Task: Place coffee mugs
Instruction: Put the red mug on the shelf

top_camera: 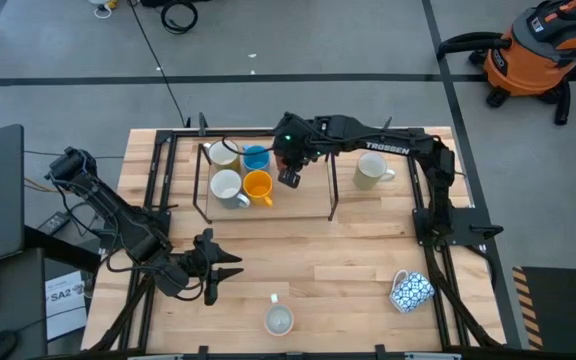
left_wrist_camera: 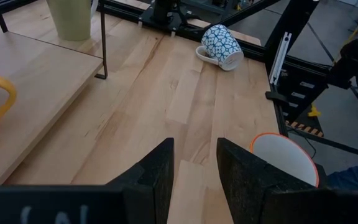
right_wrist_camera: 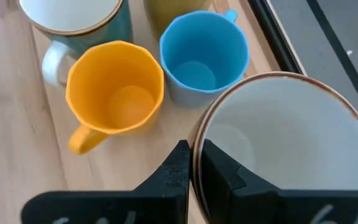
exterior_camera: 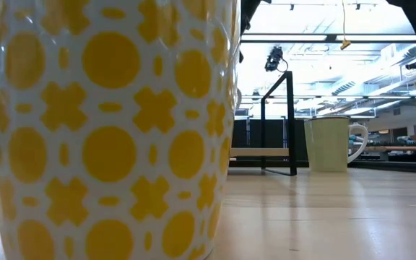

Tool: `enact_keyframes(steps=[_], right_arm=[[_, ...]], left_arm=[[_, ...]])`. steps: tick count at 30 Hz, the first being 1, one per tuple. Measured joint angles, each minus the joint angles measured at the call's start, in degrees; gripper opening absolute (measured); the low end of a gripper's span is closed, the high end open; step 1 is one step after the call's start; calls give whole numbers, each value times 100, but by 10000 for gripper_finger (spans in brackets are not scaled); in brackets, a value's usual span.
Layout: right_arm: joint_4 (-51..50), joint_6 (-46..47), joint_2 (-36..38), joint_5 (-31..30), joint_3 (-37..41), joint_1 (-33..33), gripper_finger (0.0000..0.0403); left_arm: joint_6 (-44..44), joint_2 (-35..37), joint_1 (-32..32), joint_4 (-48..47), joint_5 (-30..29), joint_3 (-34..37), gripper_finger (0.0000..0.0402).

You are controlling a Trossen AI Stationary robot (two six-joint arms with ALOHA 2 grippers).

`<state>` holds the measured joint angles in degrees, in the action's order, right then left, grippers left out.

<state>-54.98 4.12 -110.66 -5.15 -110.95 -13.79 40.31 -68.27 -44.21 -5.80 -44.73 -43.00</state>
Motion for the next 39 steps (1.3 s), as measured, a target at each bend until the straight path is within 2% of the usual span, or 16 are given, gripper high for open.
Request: enact_keyframes(steps=[11, 25, 39], right_arm=[[720, 84, -158, -81, 701, 50, 31], [1362, -23, -143, -89, 1189, 62, 31], [1451, -318, -132, -80, 1257, 65, 39]], left_arm=[[-1, 0, 0, 4, 0, 1, 128], [-45, 0, 0, 2, 0, 1, 128], [-45, 0, -2, 2, 0, 1, 128]])
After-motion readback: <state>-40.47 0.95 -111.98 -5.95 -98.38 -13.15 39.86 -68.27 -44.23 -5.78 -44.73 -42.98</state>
